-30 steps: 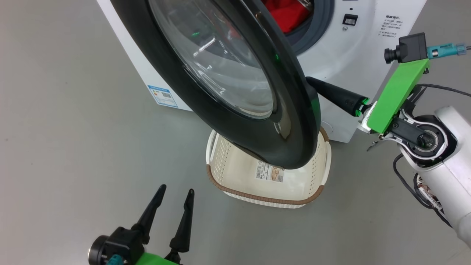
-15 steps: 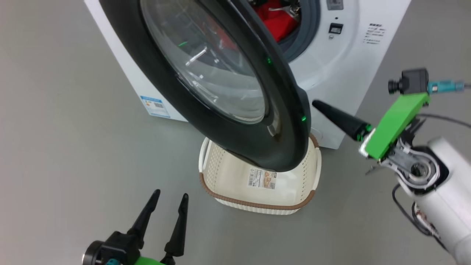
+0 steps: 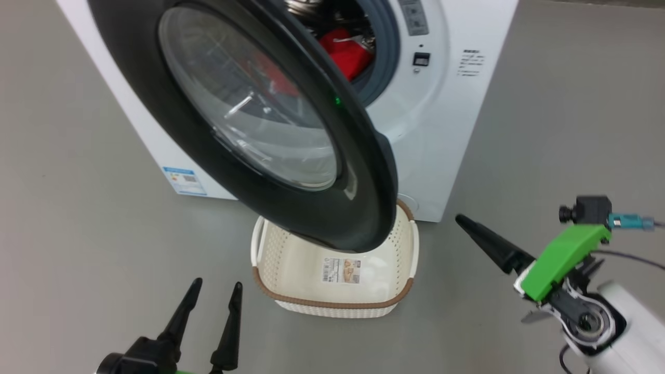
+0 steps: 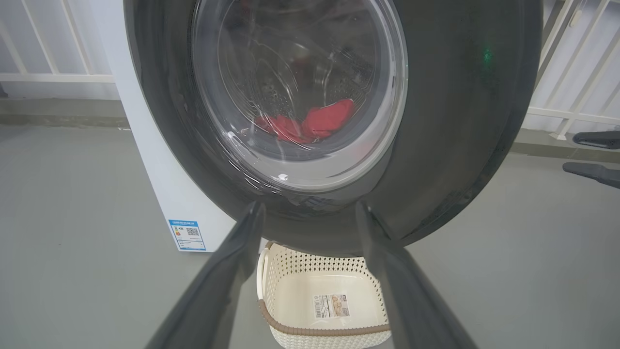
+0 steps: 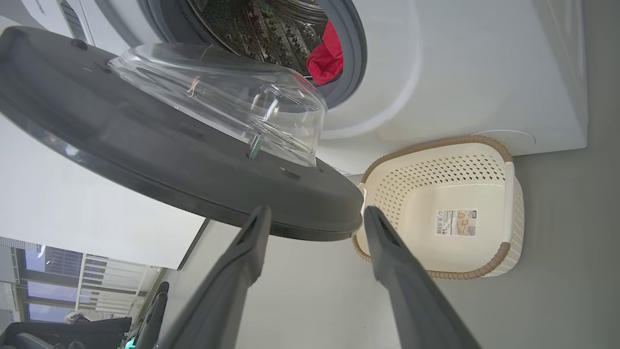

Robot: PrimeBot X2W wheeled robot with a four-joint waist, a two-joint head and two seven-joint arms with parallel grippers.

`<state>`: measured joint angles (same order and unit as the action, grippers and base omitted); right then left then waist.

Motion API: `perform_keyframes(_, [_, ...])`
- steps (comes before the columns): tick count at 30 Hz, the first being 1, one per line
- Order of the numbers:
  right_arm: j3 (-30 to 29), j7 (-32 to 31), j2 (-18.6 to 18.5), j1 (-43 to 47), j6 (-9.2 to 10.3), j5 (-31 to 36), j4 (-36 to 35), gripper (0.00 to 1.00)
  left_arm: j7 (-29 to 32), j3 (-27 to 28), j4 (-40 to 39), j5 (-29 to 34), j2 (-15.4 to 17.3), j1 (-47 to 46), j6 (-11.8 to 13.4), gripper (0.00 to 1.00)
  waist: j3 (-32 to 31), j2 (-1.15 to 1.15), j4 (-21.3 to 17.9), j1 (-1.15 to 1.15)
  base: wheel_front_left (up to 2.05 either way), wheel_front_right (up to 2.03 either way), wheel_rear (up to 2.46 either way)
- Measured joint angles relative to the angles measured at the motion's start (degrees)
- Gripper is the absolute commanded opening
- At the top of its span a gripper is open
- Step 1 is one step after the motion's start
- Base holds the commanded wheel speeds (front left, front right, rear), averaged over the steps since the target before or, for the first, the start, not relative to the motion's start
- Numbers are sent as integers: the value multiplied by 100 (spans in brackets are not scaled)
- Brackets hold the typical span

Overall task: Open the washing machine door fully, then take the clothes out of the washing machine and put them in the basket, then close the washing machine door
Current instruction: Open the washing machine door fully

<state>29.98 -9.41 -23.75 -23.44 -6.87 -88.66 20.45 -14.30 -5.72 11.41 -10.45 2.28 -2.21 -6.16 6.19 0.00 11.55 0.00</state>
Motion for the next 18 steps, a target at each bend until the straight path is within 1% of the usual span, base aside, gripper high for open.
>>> perform_keyframes(10, [-94,813,-156,934,0,79,-41,100,0,127,-3,40,1,131,-52,100,-90,0,-286,0,0,0,0])
perform_keyframes(15, [7,1293,-268,1406,0,324,3,100,0,166,2,40,1,177,-92,100,-139,0,-334,0,0,0,0])
perform_keyframes(18, [80,1709,-333,1562,0,554,76,100,0,171,30,40,2,255,-92,100,-175,0,-353,0,0,0,0])
